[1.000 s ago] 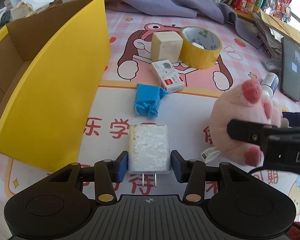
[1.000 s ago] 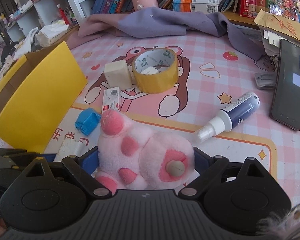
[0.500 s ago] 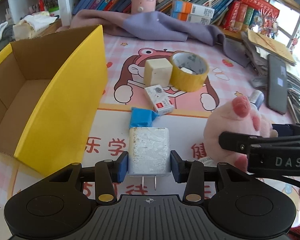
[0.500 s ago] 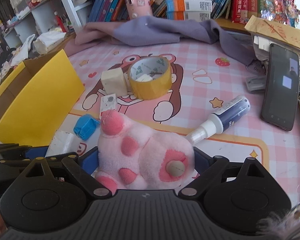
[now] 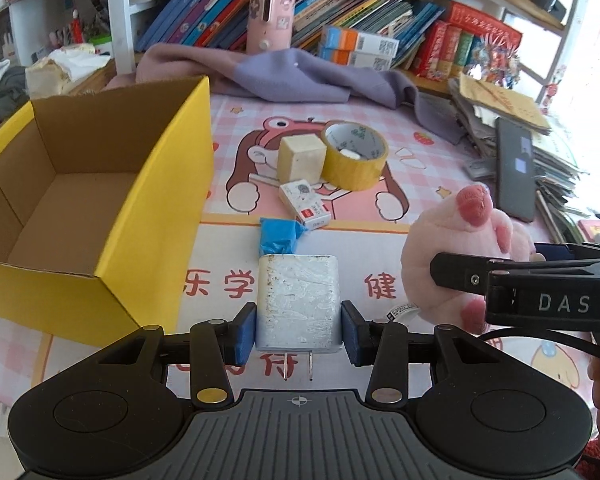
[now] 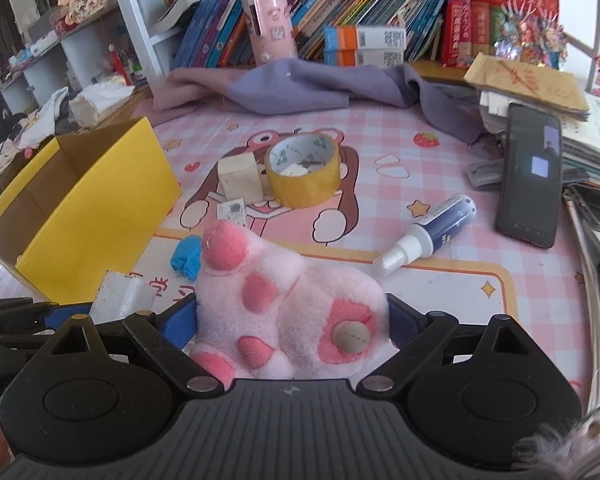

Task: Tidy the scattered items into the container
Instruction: 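Lift the charger with the left tool while the right tool lifts the plush pig toward the yellow box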

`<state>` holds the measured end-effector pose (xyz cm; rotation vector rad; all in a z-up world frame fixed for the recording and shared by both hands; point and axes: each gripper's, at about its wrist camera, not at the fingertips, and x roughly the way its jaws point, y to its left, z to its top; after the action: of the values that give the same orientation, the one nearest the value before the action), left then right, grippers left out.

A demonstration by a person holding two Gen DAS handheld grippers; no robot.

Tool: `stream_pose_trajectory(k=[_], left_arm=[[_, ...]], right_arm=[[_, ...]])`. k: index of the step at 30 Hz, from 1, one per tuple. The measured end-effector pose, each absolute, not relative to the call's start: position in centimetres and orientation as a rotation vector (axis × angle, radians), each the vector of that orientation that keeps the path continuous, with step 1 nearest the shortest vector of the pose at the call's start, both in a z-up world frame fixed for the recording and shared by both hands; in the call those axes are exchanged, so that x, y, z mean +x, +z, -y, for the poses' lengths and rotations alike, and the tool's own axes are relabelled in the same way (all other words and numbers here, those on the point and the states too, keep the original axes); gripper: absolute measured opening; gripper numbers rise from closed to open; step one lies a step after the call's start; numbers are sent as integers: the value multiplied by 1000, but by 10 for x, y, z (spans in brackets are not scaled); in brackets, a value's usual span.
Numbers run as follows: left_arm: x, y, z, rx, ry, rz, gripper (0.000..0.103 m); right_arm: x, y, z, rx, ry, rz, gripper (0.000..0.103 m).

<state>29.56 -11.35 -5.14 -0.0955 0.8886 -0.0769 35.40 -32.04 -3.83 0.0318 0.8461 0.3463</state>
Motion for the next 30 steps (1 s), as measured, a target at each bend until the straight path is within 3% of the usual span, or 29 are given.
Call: stream_pose_trajectory(k=[19, 30], left_arm=[[238, -32, 71, -66, -262, -777, 42], [170, -35, 1, -103, -287, -783, 42]], right_arm=[[268, -10, 282, 39, 185, -737, 93], [187, -12, 212, 8, 160, -745, 93]])
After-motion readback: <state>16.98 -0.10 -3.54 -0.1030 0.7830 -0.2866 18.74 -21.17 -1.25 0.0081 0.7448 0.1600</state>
